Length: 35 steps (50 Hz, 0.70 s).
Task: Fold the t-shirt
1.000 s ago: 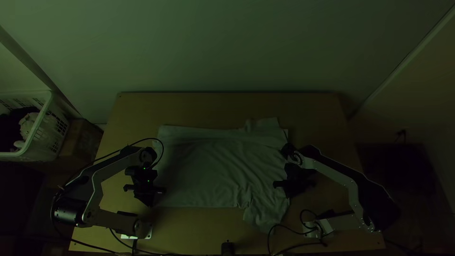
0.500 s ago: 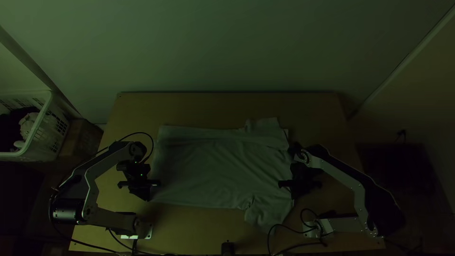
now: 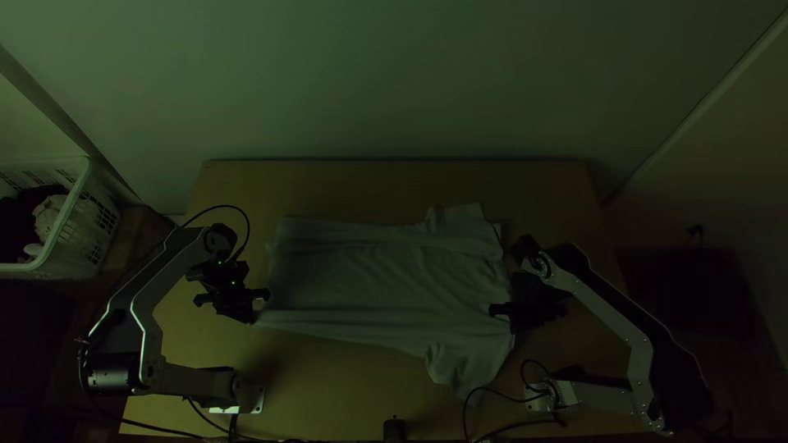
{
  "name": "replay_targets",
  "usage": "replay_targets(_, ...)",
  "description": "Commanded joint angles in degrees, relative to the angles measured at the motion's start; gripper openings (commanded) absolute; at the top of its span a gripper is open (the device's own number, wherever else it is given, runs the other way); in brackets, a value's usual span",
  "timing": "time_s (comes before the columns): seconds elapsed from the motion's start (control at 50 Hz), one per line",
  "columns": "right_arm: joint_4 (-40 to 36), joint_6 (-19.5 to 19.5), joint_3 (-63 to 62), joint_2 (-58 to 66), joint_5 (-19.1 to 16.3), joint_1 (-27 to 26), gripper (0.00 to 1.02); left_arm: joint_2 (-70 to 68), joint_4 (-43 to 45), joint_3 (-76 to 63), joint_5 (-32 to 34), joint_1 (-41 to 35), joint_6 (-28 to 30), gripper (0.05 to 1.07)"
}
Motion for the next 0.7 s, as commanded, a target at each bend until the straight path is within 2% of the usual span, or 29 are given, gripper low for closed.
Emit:
replay_targets(0.0,-1.3,-0.1,2.5,-0.9,1.0,0.1,0.03,0.3,-1.5,4.2,-0.6,0.4,-0.5,0.08)
replay_targets(0.68,1.1,-0.5,19.2,8.8,4.9,-2.6,0.03,13.2,-4.4,29.5,-0.6,-1.9,-4.1,0.08)
